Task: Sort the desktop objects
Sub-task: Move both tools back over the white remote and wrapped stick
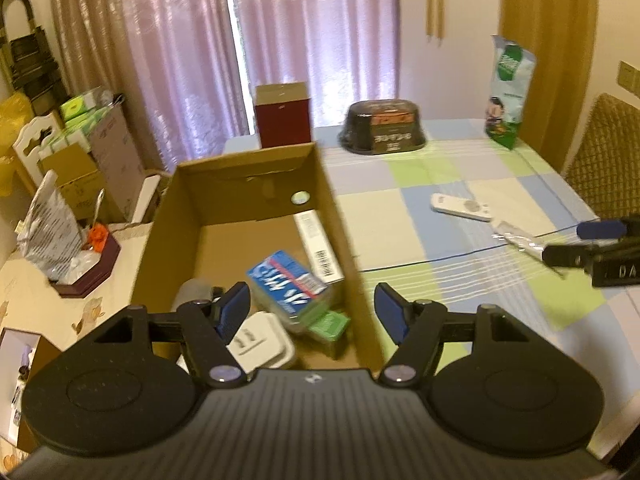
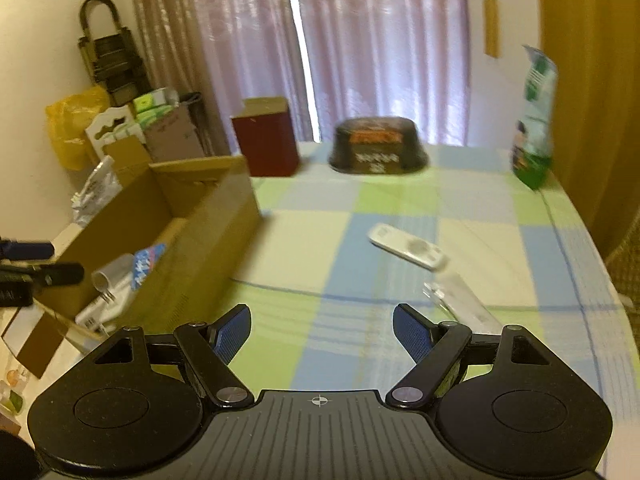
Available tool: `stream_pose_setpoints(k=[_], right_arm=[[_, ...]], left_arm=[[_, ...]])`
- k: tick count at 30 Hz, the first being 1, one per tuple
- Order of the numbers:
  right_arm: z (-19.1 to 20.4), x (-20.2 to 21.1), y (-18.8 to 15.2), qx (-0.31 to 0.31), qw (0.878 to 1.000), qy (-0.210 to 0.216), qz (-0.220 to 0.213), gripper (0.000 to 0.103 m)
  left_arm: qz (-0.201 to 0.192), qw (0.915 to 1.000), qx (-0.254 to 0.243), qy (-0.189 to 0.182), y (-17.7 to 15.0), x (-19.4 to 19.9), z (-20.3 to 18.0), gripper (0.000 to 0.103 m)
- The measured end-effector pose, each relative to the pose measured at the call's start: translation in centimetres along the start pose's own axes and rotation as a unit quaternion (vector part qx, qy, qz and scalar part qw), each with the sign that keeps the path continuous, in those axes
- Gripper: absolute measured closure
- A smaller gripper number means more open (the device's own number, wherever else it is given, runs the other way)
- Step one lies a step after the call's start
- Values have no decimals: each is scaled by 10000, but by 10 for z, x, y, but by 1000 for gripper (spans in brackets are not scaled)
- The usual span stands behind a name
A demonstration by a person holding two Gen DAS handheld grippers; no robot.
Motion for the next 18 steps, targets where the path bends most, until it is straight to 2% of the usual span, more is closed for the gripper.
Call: stream_pose_setpoints(k=[3, 4, 5, 6, 10, 15, 18], right_arm=[[-17, 19, -13, -109, 9998, -151, 7, 20], [-23, 25, -16, -148, 9997, -210, 0, 16], [-28, 32, -19, -180, 9995, -269, -32, 5], [-32, 37, -22, -195, 9993, -322, -65, 4], [-50, 54, -30, -254, 9987, -433, -47, 4], [-70, 63, -35, -250, 9985, -481, 17, 4], [-82, 62, -37, -151, 9988, -462, 109, 4]], left_arm=[[-78, 9999, -61, -134, 4, 10, -19, 34], [-100, 9997, -79, -187, 5, 13, -26, 34], [-121, 9996, -97, -241, 5, 16, -33, 32], [-139, 9994, -123, -293, 6, 18, -40, 30], [-169, 9983, -268, -498, 6, 25, -71, 24], [-154, 9964, -496, -667, 3, 22, -107, 8], [-144, 9956, -623, -692, 3, 16, -126, 3]])
Point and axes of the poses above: each gripper's, at about its wrist camera, not at the fingertips, and x roughly against the way its jaws point, z to its left, y to its top, the point moved 9 cm from there along -x, roughly the way its jaws point, and after that the axes turned 15 degrees about y, right-handed, at the moved point
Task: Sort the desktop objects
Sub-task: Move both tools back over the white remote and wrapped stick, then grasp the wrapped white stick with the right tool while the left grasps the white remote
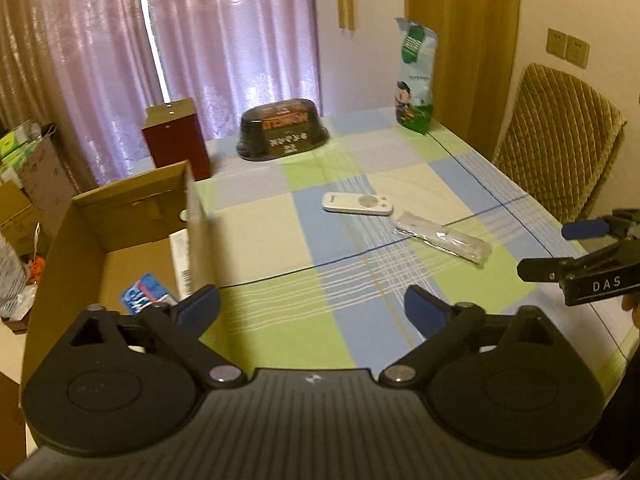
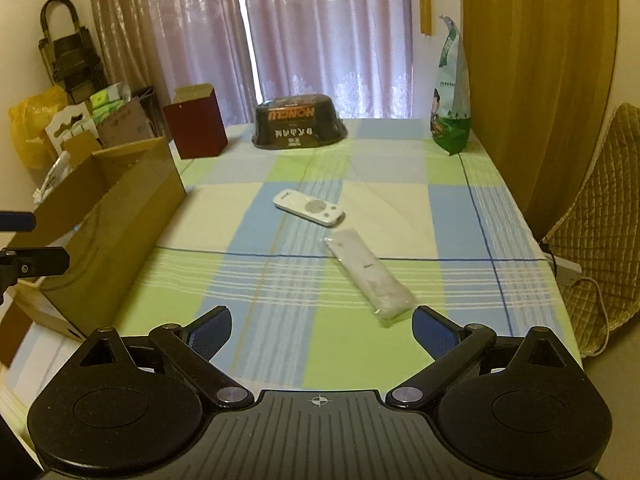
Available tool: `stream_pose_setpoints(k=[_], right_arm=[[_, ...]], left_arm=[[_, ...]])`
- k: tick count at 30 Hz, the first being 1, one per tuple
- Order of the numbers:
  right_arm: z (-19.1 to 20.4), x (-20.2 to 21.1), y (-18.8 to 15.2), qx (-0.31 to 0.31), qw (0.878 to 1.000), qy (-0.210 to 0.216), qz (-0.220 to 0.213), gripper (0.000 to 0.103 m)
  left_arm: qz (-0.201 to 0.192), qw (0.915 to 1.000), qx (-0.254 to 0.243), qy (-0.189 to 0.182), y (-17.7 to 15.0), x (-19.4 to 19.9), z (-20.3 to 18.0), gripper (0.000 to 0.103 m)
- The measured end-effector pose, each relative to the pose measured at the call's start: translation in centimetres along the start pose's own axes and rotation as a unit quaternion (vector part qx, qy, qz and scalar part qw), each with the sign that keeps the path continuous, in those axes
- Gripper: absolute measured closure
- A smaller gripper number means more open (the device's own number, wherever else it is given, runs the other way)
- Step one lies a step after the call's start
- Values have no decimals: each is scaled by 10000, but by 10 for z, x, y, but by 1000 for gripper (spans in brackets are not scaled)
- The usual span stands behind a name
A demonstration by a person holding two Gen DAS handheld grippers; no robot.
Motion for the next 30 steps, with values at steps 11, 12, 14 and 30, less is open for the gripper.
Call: stream_pose_setpoints(k=[11, 12, 14, 30], right_arm=[[-52, -46, -1, 748, 9953, 228, 571, 4], [-58, -52, 0, 785, 9946, 263, 624, 4], [-69, -66, 1, 888, 9928, 339, 724, 5], [-110, -142, -2, 1363, 9762, 941, 1400, 47]], left_arm=[[175, 9998, -109, -71, 14, -55, -47, 1], [201, 9997, -73, -79, 15, -61, -50, 1], [286, 9995, 9, -100, 17, -77, -57, 1], [766, 9963, 391, -15, 32, -174, -90, 2]])
Point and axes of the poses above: each gripper's, at about its wrist camera, not at the fingertips, and x roughly against the way its jaws point, z to its left, y to its top, the point moved 9 cm from there along -x, roughly the way its jaws point, and after that the axes turned 15 degrees about y, right-handed, at the moved point
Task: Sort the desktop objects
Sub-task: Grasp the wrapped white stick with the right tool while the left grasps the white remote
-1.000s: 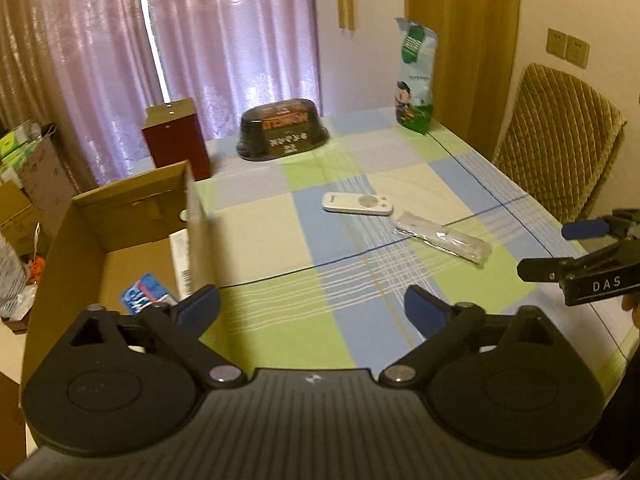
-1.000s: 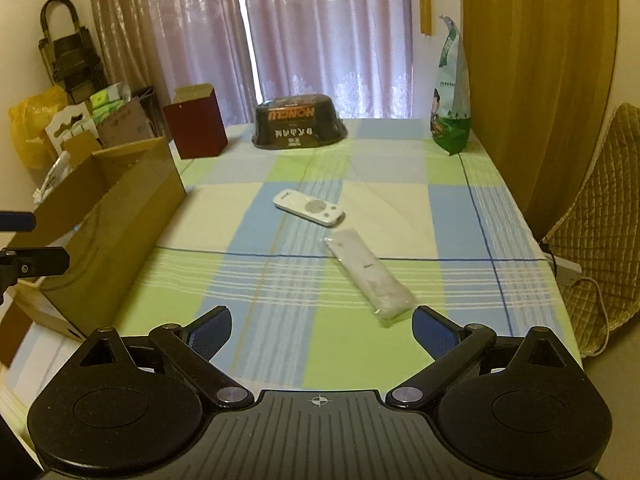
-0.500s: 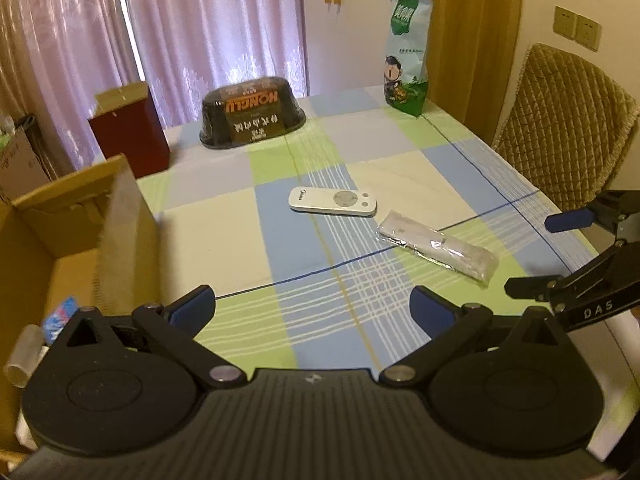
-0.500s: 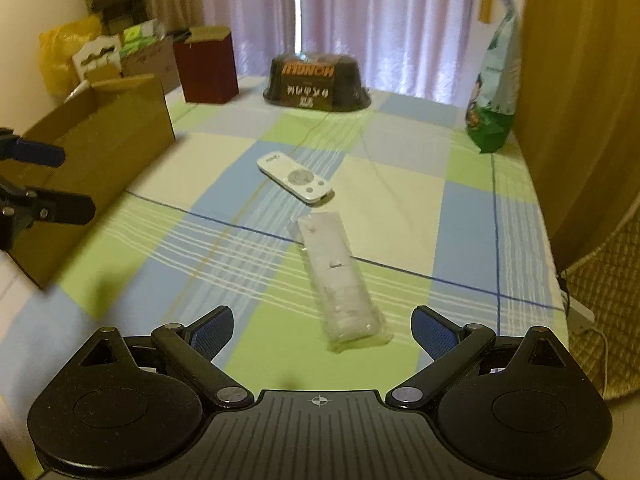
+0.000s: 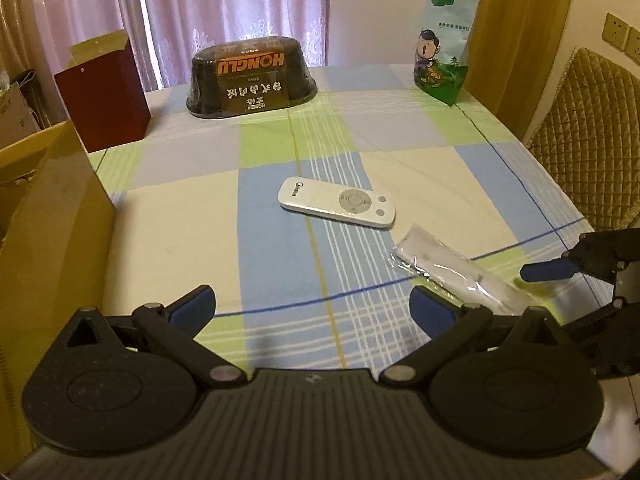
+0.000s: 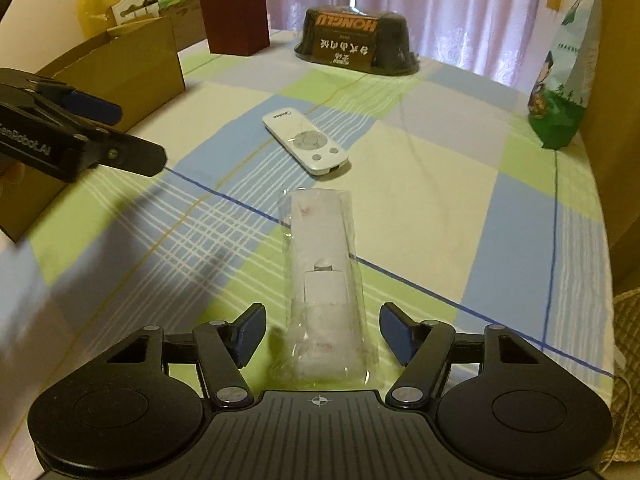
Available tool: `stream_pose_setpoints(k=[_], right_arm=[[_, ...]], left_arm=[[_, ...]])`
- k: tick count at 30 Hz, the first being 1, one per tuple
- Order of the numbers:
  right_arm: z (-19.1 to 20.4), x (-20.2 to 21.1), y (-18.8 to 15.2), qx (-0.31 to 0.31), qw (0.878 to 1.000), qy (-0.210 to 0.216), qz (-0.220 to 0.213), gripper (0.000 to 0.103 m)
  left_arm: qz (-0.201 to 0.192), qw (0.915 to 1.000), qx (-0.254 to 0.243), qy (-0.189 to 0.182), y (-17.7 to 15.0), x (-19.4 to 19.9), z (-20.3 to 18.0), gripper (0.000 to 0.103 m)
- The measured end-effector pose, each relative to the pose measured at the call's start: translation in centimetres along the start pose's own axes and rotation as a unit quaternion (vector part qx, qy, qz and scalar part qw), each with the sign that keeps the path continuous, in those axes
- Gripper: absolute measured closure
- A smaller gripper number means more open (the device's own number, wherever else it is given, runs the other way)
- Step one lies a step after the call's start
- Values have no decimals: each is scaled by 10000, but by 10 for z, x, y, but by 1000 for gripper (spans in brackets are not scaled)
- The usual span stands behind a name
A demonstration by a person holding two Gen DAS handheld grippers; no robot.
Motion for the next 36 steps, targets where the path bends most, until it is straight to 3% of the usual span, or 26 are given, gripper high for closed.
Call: stream_pose_setpoints(k=[2, 6, 9, 18, 31, 36], right_arm=[[-2, -5, 0, 22, 10000, 46, 84, 52], [-6, -11, 1, 53, 9999, 71, 145, 52], [-8, -10, 1, 31, 9999, 22, 127, 65], [-32, 15, -11, -362, 9984, -430, -76, 65], [-35, 36, -33, -862, 9923, -715, -532, 65], [-34, 38, -35, -956, 9907, -743, -612, 65]], left_arm=[[16, 10000, -35, -20, 0, -5, -2, 2], [42, 9999, -133, -58, 0, -15, -5, 2], [61, 9997, -201, -102, 1, -22, -10, 2], [-269, 9983, -298, -426, 35, -52, -37, 2], [-620, 9897, -1138, -613, 58, -113, -58, 1], [-842, 9842, -1204, -983, 74, -120, -74, 1]])
Point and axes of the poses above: each gripper's, at about its wrist camera, not at the fingertips, and x roughly against the way its jaws point, z to its left, y to its top, the point moved 9 cm from there along -x, roughly the way its jaws point, and after that the axes turned 15 degrees about y, right-handed, at the moved point
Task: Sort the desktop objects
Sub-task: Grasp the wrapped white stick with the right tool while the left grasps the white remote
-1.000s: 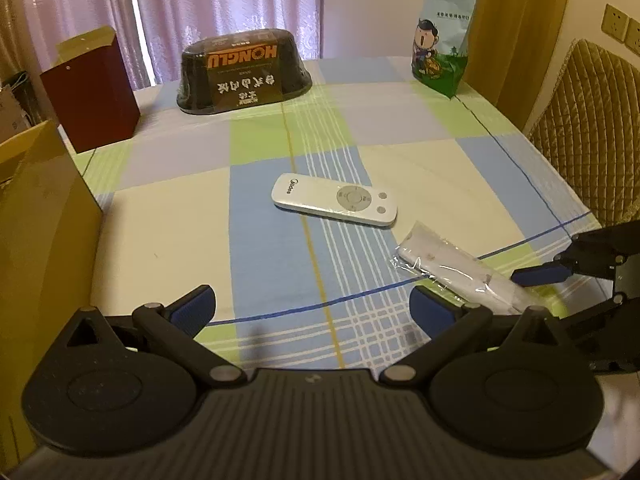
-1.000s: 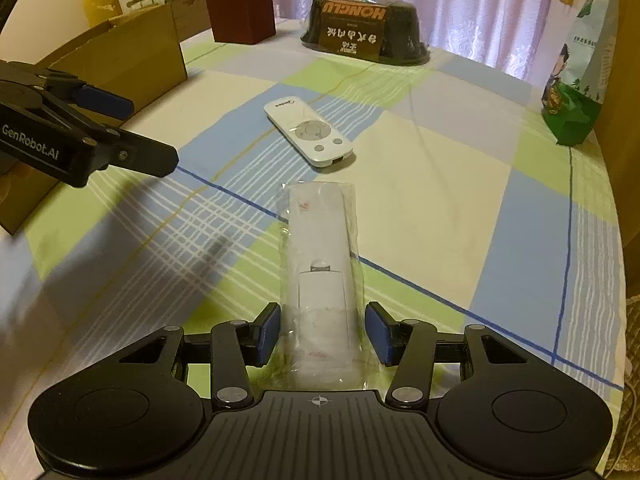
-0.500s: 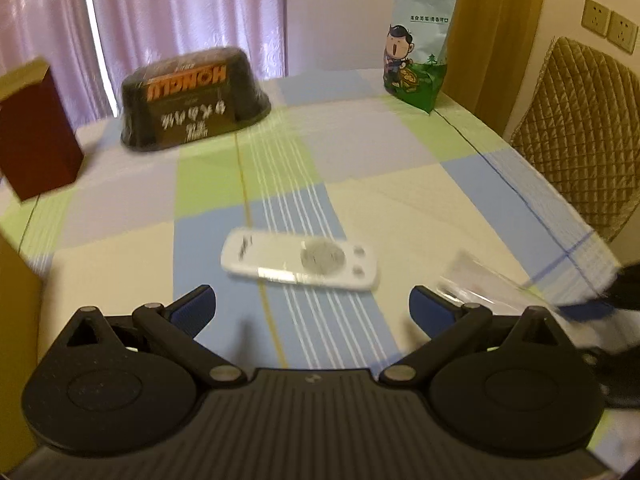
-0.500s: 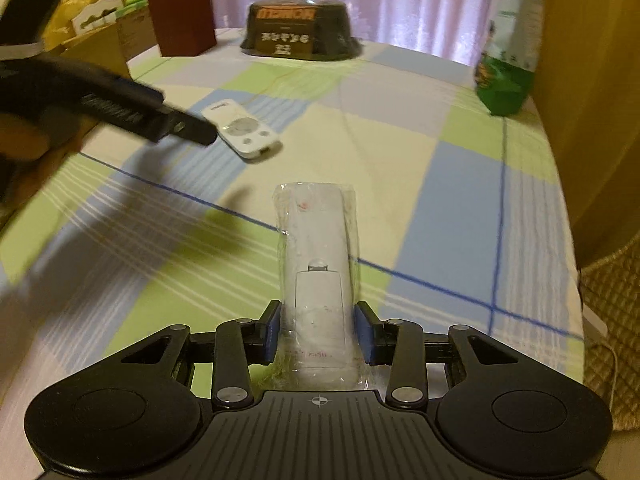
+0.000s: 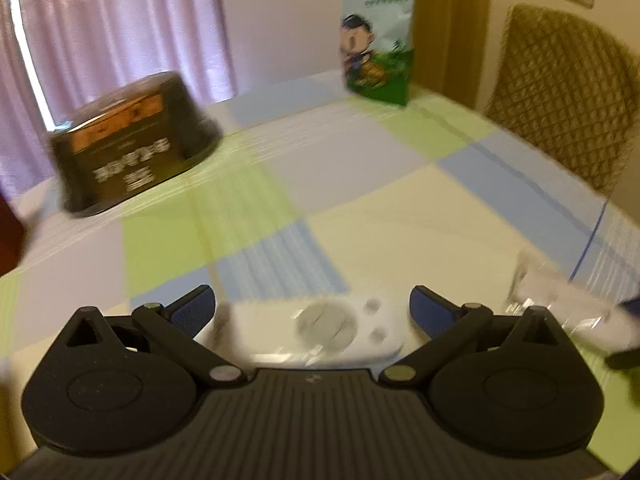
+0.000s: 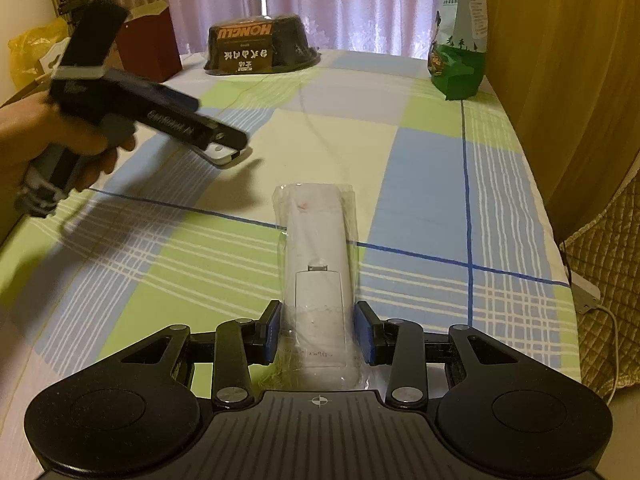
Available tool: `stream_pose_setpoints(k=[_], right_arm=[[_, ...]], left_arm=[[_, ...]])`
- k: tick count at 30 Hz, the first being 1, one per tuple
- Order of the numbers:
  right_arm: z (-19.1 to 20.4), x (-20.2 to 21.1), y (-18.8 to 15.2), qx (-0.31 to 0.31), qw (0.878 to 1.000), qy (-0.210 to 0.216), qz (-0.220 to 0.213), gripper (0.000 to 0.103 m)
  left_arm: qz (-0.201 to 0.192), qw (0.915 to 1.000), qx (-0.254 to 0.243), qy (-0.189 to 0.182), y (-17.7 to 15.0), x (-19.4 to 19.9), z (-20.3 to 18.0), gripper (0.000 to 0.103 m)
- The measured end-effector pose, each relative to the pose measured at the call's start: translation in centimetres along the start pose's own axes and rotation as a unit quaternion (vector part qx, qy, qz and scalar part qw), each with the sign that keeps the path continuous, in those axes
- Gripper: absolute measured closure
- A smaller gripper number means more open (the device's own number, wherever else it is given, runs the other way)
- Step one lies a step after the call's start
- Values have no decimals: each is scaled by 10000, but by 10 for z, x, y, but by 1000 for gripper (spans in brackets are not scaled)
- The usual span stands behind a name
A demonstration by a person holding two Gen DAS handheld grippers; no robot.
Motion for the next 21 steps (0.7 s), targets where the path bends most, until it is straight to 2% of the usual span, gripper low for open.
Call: stream_pose_setpoints(k=[2, 6, 10, 14, 16, 21], right_arm=[[0, 1, -1, -15, 10000, -3, -2, 65], [0, 2, -2, -32, 10000, -20, 6, 65], [0, 3, -3, -102, 9999, -28, -30, 65], [2, 4, -4, -199, 9998, -13, -86, 65], [3, 4, -4, -248, 9996, -8, -112, 65], [5, 4, -4, -327, 9993, -41, -148, 65]], left_arm=[[34, 9999, -46, -112, 6, -7, -6, 1], [564, 9976, -291, -275, 0, -20, -16, 2], [722, 9958, -349, -449, -21, -1, -19, 2], [686, 9954, -454, -491, -58, 34, -22, 2], [688, 9956, -351, -525, -73, 52, -23, 2], [598, 9980, 36, -200, -77, 56, -15, 2]])
Point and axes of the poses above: each gripper's, at about its wrist camera, not at the fingertips, and x roughly against the way its jaws point, z to its left, y to its top, the point moved 9 cm from there along -x, roughly the way its jaws point, and after that the axes turned 15 degrees about y, right-handed, at the moved point
